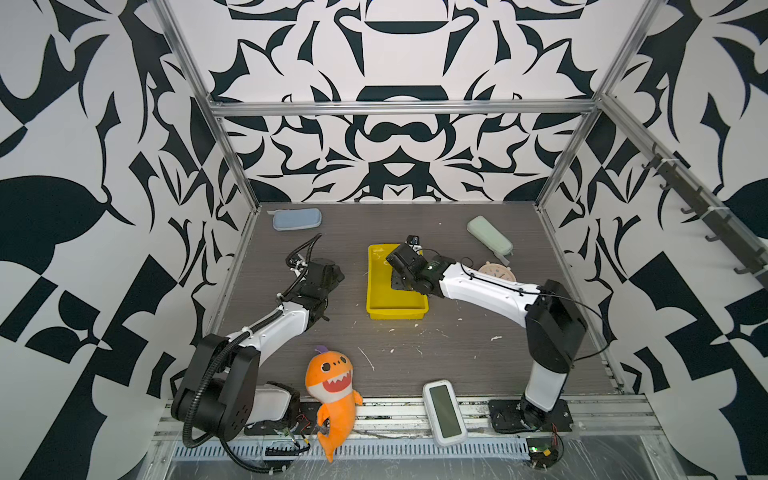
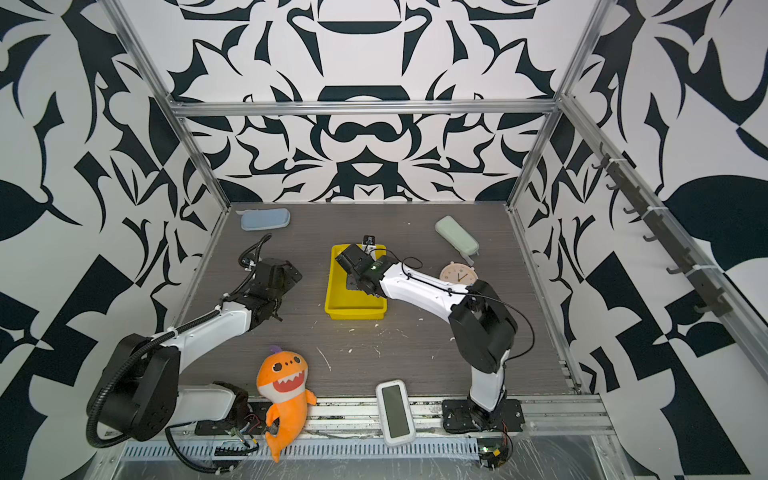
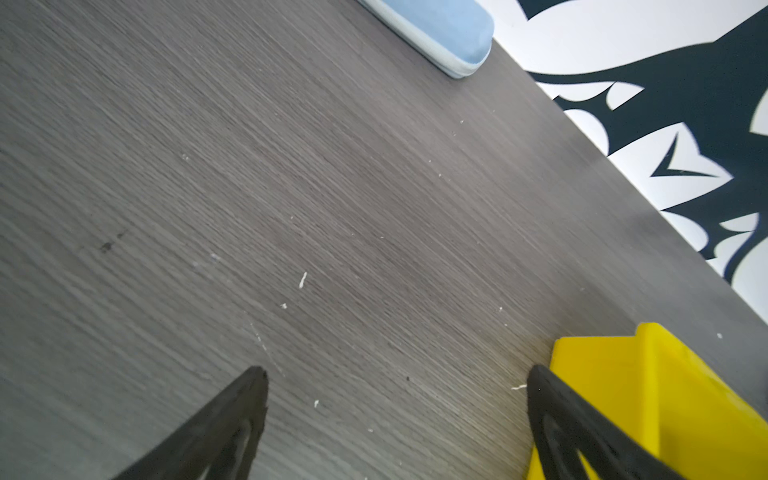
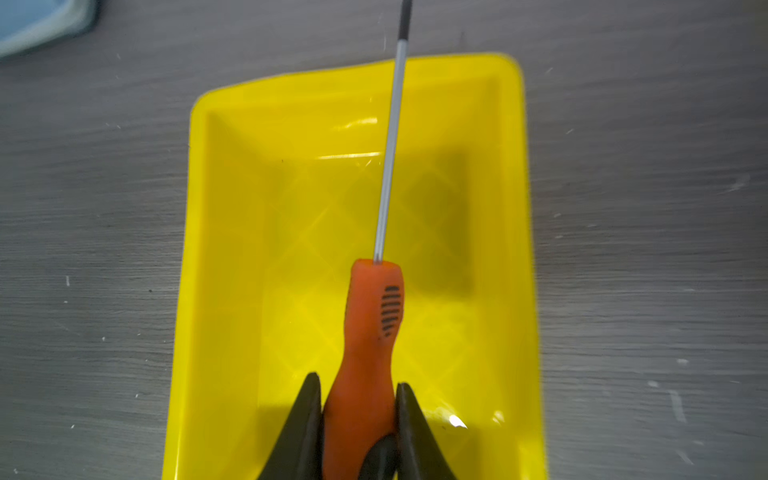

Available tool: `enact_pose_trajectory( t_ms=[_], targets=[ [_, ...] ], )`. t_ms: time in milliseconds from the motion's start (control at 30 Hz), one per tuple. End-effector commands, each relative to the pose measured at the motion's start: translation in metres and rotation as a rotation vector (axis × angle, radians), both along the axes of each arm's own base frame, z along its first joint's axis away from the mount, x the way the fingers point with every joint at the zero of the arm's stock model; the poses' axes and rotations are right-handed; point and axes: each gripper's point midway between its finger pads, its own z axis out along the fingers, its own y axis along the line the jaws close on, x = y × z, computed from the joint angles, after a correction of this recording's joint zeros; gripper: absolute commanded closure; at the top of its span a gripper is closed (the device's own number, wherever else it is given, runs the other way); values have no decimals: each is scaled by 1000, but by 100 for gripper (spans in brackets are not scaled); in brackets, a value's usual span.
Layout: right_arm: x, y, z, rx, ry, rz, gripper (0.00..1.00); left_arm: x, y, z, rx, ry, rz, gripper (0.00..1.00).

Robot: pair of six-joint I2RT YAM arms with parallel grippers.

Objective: Put the screwdriver in the bin
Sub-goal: 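Lift the screwdriver with the right gripper and carry it over the yellow bin, then lower the screwdriver into the bin and open the right gripper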

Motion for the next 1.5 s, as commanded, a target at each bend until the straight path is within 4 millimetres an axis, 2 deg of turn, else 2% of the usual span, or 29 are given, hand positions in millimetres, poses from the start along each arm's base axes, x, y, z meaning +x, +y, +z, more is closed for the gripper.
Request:
enact_pose_trajectory(
  t_ms=[0,133,267,367,467,600,767,900,1133,1333,1467],
  targets=[
    [5,30,10,69,12,39,93,-3,2,4,-15,-22,12,0],
    [-3,25,3,12,48,54,92,-1,-1,2,-23,-21,0,0],
    [-3,21,8,22,24,52,91,1,-6,4,-24,-8,-30,0],
    [1,34,4,67,25,62,89,1,-6,4,-13,-3,-37,0],
    [5,50,-9,60,69,94,89,0,-1,4,8,-6,-23,0],
    [12,62,-17,53,83,114,88,0,-3,6,1,-16,-28,0],
    [12,68,-29,91,105,95,85,1,-2,6,1,-17,-25,0],
    [11,65,-30,76,105,100,80,3,-6,7,-5,-11,-39,0],
    [14,65,-17,74,82,107,59,2,-3,7,8,-16,-32,0],
    [7,55,1,86,57,106,55,2,-5,6,2,-8,-41,0],
    [8,38,32,20,-11,123,54,4,-7,6,2,-8,-49,0]
  ],
)
